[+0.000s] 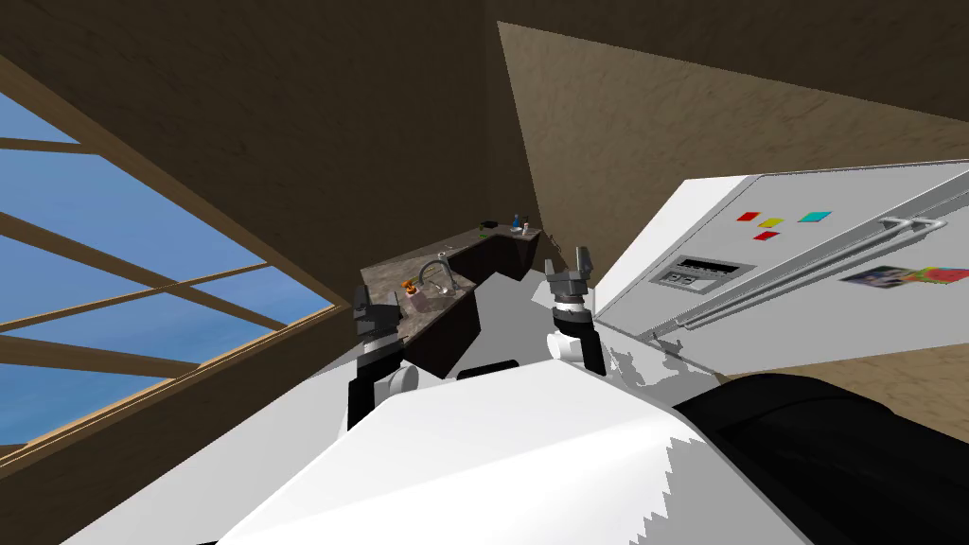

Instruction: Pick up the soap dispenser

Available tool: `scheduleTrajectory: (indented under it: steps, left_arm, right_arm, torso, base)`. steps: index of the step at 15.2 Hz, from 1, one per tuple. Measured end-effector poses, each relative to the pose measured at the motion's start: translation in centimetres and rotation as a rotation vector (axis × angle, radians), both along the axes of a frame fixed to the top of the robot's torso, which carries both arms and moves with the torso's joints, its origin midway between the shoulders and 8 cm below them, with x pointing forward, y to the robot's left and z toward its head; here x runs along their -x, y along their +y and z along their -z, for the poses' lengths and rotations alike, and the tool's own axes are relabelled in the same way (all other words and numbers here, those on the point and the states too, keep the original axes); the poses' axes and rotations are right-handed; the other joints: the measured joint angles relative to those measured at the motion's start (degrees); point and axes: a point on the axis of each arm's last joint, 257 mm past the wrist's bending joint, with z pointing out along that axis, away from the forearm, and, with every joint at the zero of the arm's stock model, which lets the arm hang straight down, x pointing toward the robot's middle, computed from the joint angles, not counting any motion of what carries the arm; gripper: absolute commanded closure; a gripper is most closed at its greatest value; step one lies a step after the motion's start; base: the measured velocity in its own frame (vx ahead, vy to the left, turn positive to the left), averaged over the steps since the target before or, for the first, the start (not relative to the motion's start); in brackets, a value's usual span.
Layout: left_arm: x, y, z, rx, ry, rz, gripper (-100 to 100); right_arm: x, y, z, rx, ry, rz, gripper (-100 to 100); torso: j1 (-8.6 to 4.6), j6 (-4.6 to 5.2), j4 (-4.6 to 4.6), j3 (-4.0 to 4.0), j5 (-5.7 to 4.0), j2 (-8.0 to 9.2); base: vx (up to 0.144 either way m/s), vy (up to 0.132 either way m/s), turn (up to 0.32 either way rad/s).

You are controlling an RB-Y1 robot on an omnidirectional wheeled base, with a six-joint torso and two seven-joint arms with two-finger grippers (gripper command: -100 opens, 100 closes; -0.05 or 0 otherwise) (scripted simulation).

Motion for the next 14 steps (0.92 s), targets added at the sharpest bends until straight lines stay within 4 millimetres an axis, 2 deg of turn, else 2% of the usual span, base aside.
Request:
scheduleTrajectory:
  steps: [14]
  left_arm:
    - [-1.3,-1.3,1.6,-0.121,0.094,0.153,-100]
  right_arm:
    - [0.0,0.0,0.0,0.000,0.000,0.000,0]
  torso:
    - [-0.06,0.00,-0.04,-0.10,-0.01,-0.17]
  base:
    - [0.026,-0.008,0.010]
